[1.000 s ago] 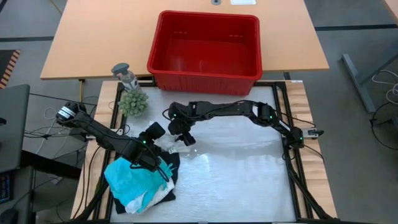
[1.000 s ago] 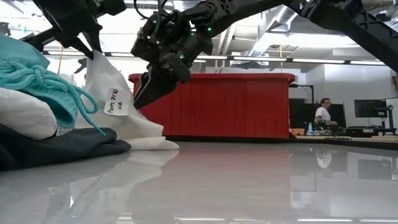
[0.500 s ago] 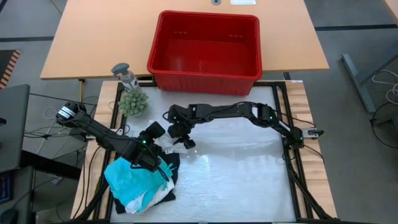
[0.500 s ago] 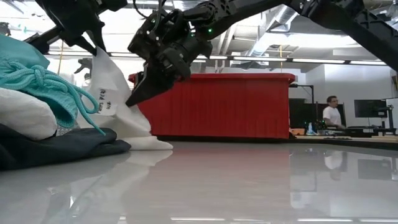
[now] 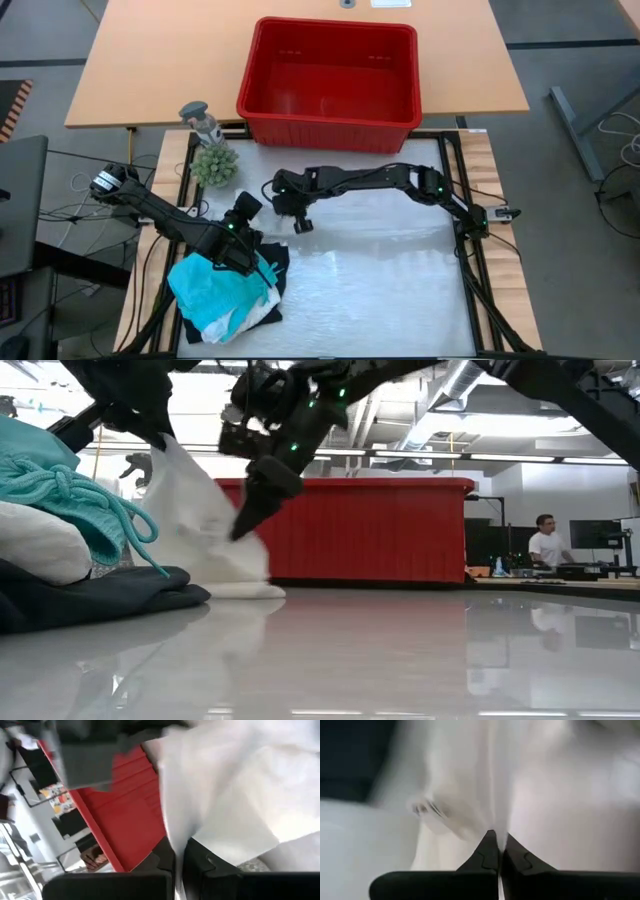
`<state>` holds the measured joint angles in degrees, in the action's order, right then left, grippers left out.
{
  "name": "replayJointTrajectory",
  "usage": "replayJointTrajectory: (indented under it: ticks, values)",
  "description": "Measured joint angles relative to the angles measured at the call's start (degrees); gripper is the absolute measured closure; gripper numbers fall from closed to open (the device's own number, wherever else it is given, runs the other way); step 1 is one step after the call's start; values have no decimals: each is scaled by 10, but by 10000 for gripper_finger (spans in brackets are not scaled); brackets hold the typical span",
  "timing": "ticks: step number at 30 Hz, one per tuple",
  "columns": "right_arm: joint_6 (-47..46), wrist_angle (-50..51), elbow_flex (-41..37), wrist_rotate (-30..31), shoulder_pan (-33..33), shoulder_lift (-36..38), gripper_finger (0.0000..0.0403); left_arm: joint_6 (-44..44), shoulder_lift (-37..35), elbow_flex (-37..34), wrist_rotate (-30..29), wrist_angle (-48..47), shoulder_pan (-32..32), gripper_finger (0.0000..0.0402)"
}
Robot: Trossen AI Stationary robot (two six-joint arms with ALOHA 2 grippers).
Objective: Fold Laundry from Bin
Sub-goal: Fold the white shorts
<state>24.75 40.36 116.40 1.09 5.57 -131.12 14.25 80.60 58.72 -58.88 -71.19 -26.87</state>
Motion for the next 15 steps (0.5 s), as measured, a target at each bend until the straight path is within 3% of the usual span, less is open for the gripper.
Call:
replayJointTrajectory:
  ticks: [3, 9, 15]
  values:
    - [-14, 57, 1, 91, 8, 24, 382, -24, 0, 0, 13, 2, 2, 401]
    - [-72, 156, 1, 135, 20, 87, 382, -80, 0, 0, 85, 43, 47, 401]
    - [-89, 220, 0, 183, 29, 164, 382, 35, 0, 22, 103, 122, 115, 402]
